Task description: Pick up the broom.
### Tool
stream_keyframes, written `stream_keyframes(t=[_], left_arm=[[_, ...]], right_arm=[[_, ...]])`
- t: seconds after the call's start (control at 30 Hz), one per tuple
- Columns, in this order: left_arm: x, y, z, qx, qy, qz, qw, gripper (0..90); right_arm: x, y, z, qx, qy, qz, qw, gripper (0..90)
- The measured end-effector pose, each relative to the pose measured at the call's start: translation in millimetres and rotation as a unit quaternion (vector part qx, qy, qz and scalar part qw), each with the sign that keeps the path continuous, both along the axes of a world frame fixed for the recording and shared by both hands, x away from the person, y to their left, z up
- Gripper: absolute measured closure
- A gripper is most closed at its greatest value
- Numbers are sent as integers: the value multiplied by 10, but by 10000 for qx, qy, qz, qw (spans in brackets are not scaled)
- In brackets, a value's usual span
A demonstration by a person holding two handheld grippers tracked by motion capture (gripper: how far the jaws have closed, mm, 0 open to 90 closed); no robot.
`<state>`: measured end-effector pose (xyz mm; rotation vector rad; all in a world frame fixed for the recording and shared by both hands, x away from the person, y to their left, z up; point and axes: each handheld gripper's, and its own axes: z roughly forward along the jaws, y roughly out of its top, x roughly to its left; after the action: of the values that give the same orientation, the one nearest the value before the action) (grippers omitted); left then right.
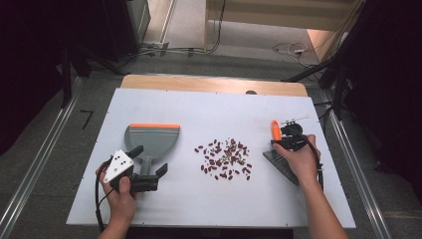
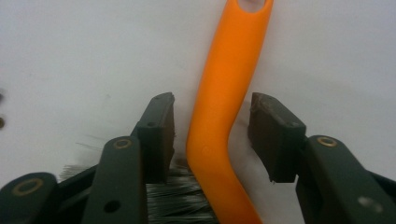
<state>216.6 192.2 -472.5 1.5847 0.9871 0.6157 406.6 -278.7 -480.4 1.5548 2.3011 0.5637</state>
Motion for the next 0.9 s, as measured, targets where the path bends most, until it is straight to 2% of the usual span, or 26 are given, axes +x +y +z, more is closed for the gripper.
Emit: stream_keyframes(t=[0.03,0.17,0.2,0.43,0.47,0.67,0.9], left_arm=[[-2,-5,1,6,-2,-7,10000,0],[-7,-16,4,15,-6,-11,10000,0],[-8,-18,5,14,-7,-12,10000,0],[-2,-31,-1,35,18,-22,10000,0],[-3,-31,0,40,19,-26,10000,0],[-4,-23,2,32,0,-28,10000,0],[8,-17,-4,30,22,-14,10000,0]], right_arm=[[-3,-3,9,10,50,27,10000,589],[-4,-30,9,92,68,36,9999,633],[-16,-25,4,81,-1,46,10000,677],[-31,-90,-14,313,-74,51,9995,687],[-35,-108,-21,415,-93,41,9991,688],[-53,-129,-30,513,-153,32,9986,688],[-73,-189,-37,793,-229,83,9966,689]])
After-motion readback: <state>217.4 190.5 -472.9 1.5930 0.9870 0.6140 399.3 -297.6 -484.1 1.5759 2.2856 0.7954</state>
